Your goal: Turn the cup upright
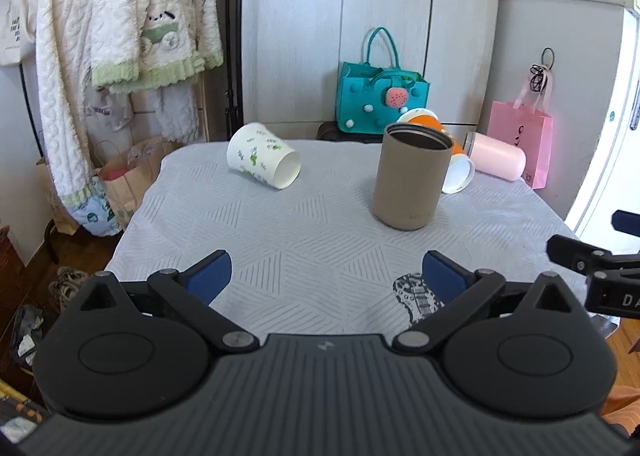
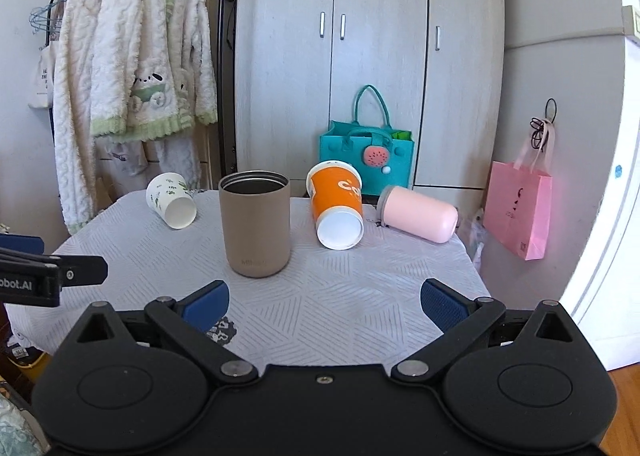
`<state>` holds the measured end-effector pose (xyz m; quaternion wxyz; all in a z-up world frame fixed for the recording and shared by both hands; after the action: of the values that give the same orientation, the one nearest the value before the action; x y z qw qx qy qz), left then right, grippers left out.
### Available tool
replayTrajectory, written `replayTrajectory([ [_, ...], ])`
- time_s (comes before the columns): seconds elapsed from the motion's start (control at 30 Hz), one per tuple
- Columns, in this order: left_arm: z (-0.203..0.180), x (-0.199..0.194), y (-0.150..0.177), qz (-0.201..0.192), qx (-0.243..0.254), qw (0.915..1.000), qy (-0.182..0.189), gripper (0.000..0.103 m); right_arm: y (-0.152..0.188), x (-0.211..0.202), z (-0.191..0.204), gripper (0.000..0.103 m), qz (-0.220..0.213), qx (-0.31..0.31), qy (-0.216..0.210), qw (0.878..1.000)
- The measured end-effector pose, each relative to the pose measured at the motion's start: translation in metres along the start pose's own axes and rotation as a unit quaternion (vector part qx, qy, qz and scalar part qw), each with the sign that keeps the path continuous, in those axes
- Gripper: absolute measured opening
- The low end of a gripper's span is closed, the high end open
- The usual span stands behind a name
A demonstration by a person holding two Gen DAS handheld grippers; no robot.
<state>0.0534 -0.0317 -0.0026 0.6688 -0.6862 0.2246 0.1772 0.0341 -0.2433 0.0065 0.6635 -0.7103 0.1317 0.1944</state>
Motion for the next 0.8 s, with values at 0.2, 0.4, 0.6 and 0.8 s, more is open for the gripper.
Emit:
replayTrajectory([
  [0.2, 0.001, 0.000, 0.005, 0.005, -0.005, 0.9999, -0.013, 0.103, 0.005, -0.003, -0.002, 0.103, 0.006, 0.012, 0.011, 1.000],
  [0.4, -0.006, -0.002, 0.005, 0.003, 0.023, 0.9990, -0.039, 0.103, 0.009, 0.001, -0.005, 0.103, 0.010, 0.037, 0.016, 0.999],
  [0.6, -0.008, -0.002, 0.006, 0.002, 0.020, 0.9993, -0.032, 0.103, 0.013, 0.004, -0.006, 0.103, 0.014, 0.046, 0.028, 0.998],
  [0.8, -0.004, 0.003, 0.008, 0.009, 0.009, 0.9992, -0.039, 0.103, 0.017, 0.006, -0.007, 0.103, 0.022, 0.050, 0.035, 0.998],
])
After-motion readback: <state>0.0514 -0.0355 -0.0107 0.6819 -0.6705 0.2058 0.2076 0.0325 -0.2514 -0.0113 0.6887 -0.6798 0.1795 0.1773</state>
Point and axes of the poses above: each gripper's, at about its wrist camera, not at the fingertips, and x roughly the way its jaws point, z to its left, y to its underside, the point moved 5 cm from there along x, roughly the way its jaws point, and after that the axes turned 2 degrees about -y, right-handed, at the moved point
